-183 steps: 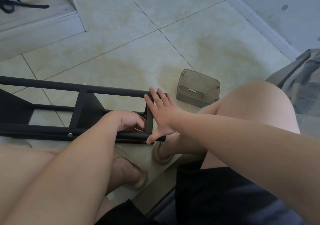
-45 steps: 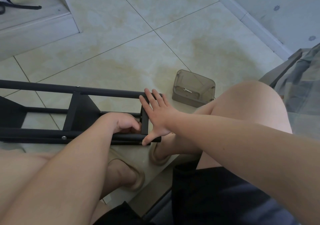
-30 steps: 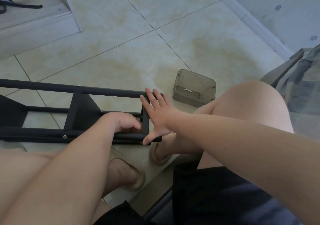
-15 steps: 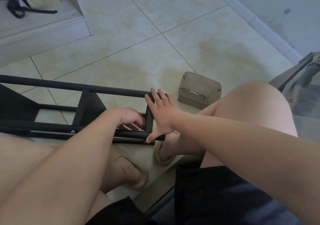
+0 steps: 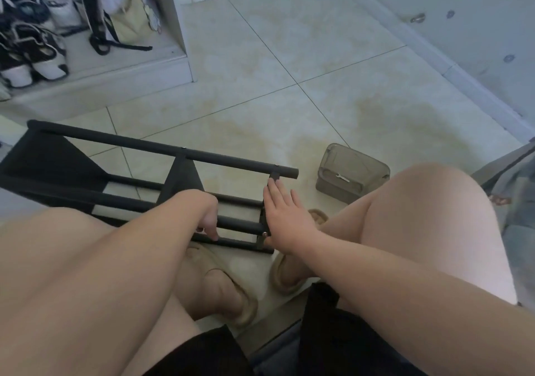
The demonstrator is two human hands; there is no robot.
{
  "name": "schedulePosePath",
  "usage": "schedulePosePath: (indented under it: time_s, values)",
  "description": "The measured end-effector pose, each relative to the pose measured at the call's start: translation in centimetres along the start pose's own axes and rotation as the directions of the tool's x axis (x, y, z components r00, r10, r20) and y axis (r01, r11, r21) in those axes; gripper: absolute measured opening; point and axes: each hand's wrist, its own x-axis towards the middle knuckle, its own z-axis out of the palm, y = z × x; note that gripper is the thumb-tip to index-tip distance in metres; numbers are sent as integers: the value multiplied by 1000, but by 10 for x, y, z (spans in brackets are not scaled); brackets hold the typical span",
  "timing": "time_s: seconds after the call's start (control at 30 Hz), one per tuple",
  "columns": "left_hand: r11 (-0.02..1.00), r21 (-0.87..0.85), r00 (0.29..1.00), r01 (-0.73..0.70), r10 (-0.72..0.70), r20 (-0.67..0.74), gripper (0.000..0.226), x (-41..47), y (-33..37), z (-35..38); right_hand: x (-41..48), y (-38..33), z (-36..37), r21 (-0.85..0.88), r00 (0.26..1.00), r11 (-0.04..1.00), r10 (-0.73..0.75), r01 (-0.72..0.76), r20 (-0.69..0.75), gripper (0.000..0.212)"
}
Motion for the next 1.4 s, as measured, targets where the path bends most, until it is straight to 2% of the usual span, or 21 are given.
schedulePosePath:
  time_s: [0.13, 0.2, 0.27, 0.4, 0.53, 0.6, 0.7, 0.8, 0.93, 1.03, 1.13, 1.27, 1.4]
  values:
    - [994, -105, 974, -34, 9, -227, 37, 3, 1, -3, 14, 13, -7, 9, 996, 999, 40, -39, -77, 81]
    - [988, -146, 937, -54, -1, -350, 24, 5, 2, -9, 26, 22, -15, 43, 994, 998, 48, -45, -93, 80]
    - [991, -118, 877, -66, 1, -481, 13, 9, 5, -17, 40, 32, -26, 121, 993, 991, 76, -65, -91, 79]
    - [994, -1, 771, -111, 85, -631, 30, 17, 6, -45, 78, 56, -61, 191, 994, 979, 87, -74, -59, 76]
    - [993, 39, 717, -114, 109, -688, 25, 33, -9, -86, 132, 79, -103, 135, 1000, 991, 7, -4, -28, 60]
    - [991, 42, 712, -126, 120, -691, 20, 46, -20, -112, 157, 88, -120, 140, 1000, 990, -25, 25, -1, 51]
    - [988, 36, 750, -149, 136, -648, 18, 66, -37, -153, 192, 101, -133, 225, 999, 973, -48, 44, 11, 40]
    - [987, 56, 796, -151, 155, -585, 15, 91, -53, -193, 229, 116, -136, 276, 993, 955, -90, 110, -82, 28]
    - [993, -19, 812, -115, 83, -578, 15, 130, -72, -230, 279, 124, -131, 233, 969, 964, -70, 127, -239, 53]
    - [981, -165, 771, -106, -24, -636, 13, 166, -86, -234, 318, 122, -121, 184, 940, 976, -47, 115, -339, 54]
    - [971, -233, 697, -56, -129, -706, 13, 205, -94, -220, 353, 113, -114, 292, 934, 947, -18, 131, -358, 52]
    - [966, -257, 600, -34, -186, -778, 20, 250, -104, -212, 399, 104, -100, 201, 917, 967, -68, 158, -394, 46]
    - [953, -302, 614, -12, -232, -755, 24, 275, -113, -212, 426, 96, -83, 181, 950, 976, -62, 122, -307, 65]
